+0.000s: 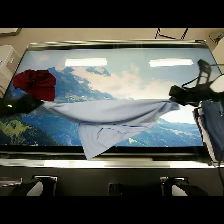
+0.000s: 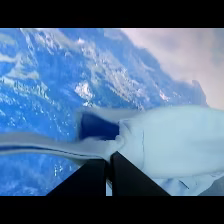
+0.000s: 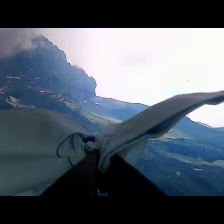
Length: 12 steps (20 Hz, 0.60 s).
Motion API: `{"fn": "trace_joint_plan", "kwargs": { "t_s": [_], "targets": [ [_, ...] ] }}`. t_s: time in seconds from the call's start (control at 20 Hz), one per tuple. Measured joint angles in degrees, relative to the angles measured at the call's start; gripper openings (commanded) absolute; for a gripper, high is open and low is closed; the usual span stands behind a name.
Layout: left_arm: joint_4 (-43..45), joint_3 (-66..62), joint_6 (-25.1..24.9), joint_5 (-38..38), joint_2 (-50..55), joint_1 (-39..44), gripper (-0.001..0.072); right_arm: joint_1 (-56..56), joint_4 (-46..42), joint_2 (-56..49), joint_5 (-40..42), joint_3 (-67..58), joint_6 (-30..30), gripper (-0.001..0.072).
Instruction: Fold the clothes and pants, and hang the long-sleeved shirts on hangers.
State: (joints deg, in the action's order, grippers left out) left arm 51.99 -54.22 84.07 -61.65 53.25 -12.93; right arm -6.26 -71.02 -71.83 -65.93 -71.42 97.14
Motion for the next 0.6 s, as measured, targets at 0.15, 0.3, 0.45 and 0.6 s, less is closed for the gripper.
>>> {"fn": "trace_joint_plan", "kwargs": {
  "t_s": [0.15,0.3,0.45,0.6],
  "targets": [
    [-4.7,5.0,0.0,6.0,6.0,1.6,0.0024,0.0,7.5,-7.4,7.0,1.9,1.1,0.0187],
    [-8.7,6.8,-0.1,9.5,9.5,2.2,0.0024,-0.3,11.6,-11.5,10.6,2.0,1.5,0.0608],
    [-10.6,7.2,-1.0,11.0,10.8,1.7,0.0024,-3.9,13.2,-13.1,9.2,-1.0,-0.7,0.0605],
    [-11.3,7.3,-1.5,11.3,11.3,0.7,0.0024,-11.1,12.7,-13.7,1.3,-3.0,-3.2,0.0546]
  ]
}}
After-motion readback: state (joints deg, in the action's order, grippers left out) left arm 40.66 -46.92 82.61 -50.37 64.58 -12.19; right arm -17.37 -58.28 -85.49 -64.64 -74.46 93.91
